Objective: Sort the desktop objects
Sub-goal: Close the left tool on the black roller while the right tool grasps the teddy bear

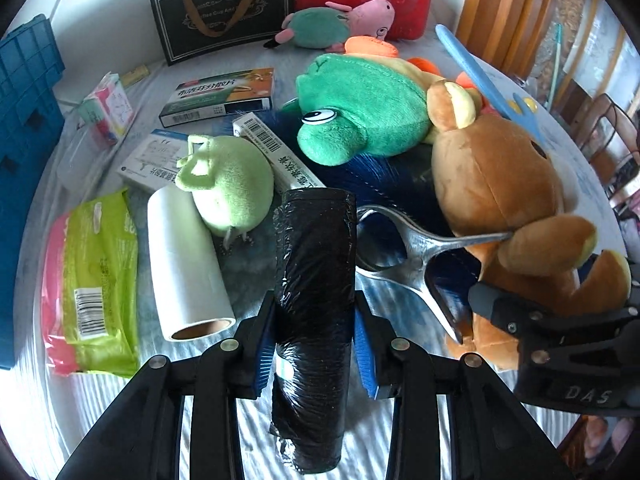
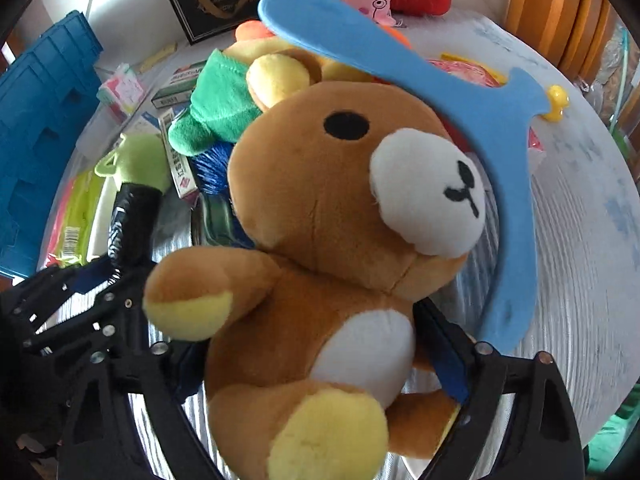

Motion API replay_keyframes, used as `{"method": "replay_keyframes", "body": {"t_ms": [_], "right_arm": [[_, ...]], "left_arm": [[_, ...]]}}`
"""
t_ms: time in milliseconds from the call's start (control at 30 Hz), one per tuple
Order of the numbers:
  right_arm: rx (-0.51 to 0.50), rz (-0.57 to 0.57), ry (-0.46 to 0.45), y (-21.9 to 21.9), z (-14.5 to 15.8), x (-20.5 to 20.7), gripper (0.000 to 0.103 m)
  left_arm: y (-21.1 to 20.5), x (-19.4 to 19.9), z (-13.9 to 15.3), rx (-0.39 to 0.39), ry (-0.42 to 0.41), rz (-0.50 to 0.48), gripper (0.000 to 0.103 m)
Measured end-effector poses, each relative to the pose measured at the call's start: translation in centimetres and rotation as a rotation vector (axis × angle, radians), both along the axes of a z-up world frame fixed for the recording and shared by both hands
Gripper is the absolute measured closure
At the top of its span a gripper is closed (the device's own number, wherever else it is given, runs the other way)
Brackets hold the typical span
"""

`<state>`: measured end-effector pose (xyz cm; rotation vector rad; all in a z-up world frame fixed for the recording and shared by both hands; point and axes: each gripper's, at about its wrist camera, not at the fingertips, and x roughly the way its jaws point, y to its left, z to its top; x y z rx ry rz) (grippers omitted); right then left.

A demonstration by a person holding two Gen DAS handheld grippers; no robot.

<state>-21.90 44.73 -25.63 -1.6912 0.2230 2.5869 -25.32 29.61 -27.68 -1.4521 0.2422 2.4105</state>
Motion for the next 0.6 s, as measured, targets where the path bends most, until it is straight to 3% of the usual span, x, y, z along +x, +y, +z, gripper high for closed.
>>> {"method": "replay_keyframes", "body": {"t_ms": [433, 533, 600], "right_arm": [[0.047, 0.01, 0.131, 0.1, 6.7, 3.9, 0.028], [0.063, 0.034, 0.179, 0.0, 9.0, 4.9, 0.033], [0.071, 0.054, 0.214, -0.3, 10.6, 5.4, 0.042]], "left_arm": [[-0.4, 3.2, 5.3, 0.051, 0.1, 0.019, 0.069], [-0.9, 4.3, 7.4, 0.068, 0.141, 0.041, 0.069], [-1.5, 5.0, 8.9, 0.08, 0.173, 0.061, 0.069]]}}
